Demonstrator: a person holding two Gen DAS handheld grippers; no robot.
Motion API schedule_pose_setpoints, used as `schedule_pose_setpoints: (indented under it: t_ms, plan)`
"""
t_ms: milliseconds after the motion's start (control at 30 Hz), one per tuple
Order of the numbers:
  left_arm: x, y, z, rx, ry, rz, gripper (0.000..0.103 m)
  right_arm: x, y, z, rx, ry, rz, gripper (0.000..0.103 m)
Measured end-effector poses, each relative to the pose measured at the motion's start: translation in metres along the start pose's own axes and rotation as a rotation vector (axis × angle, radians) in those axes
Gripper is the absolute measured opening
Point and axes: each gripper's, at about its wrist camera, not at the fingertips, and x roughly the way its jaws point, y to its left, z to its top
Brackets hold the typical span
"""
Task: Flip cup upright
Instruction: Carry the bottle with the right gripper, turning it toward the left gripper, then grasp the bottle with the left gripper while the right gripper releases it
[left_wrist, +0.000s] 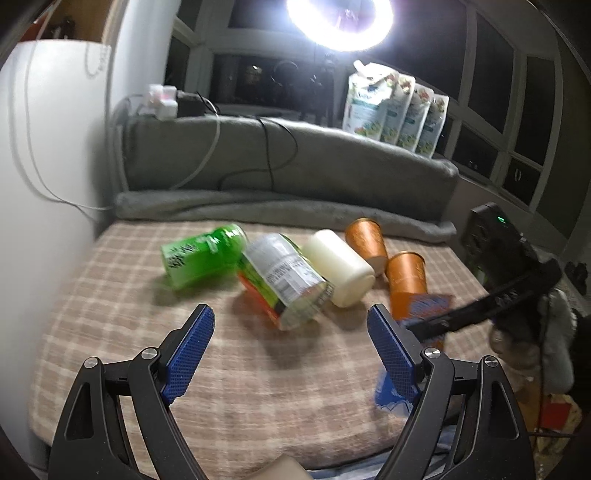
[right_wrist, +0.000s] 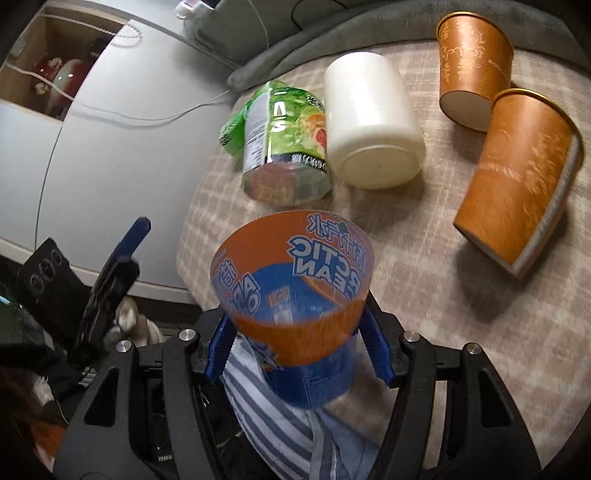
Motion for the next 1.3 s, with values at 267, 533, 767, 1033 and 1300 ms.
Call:
schedule_pose_setpoints:
  t_ms: [267, 533, 767, 1033, 1300]
  plan:
    - [0.024, -0.007, 0.002, -0.019, 0.096, -0.091, 0.085, 0.001, -0.006, 0.013, -0.022, -0.037, -0.035, 0.078]
    - [0.051, -0.012, 0.004, -0.078, 0.228, -0.209, 0.085, -0.046, 0.016, -0.025, -0.139, -0.236, -0.191, 0.079]
    - [0.087, -0.015, 0.007, -0.153, 0.357, -0.278, 0.08, -0.092, 0.032, -0.078, -0.183, -0.448, -0.381, 0.081]
    - [0.117, -0.02, 0.009, -0.169, 0.438, -0.276, 0.077, -0.116, 0.018, -0.102, -0.091, -0.538, -0.367, 0.081]
    - [0.144, -0.022, 0.008, -0.18, 0.494, -0.265, 0.074, -0.114, 0.007, -0.106, -0.063, -0.537, -0.35, 0.081]
